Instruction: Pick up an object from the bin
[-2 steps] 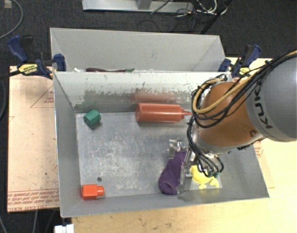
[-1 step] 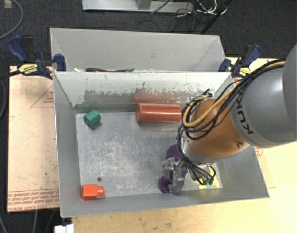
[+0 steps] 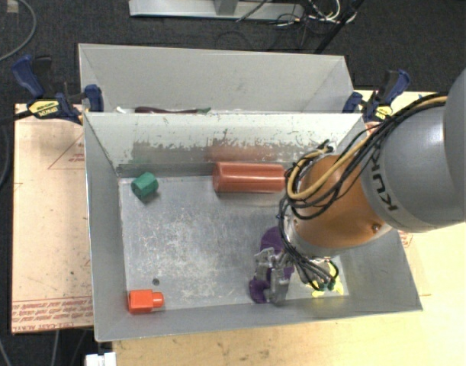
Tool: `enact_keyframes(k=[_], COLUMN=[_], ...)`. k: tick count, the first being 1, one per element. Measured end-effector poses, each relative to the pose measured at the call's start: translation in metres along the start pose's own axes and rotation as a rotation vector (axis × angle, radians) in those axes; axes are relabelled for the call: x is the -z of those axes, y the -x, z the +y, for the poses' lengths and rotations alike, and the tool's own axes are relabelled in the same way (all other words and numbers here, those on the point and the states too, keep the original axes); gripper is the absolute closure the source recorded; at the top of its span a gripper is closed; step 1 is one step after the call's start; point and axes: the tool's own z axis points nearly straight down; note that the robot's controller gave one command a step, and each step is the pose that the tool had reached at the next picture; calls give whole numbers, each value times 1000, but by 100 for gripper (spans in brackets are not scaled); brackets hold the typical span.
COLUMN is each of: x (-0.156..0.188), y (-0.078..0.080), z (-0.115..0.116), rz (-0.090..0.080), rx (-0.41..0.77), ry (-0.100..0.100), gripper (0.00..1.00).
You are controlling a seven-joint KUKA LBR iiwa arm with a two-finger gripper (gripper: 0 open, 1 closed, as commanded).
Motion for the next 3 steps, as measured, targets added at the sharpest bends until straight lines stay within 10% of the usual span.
enact_keyframes(k=[3], x=[133], y=[8], z=[-16], rz=[8], rx=[6], ry=[3], gripper=[100])
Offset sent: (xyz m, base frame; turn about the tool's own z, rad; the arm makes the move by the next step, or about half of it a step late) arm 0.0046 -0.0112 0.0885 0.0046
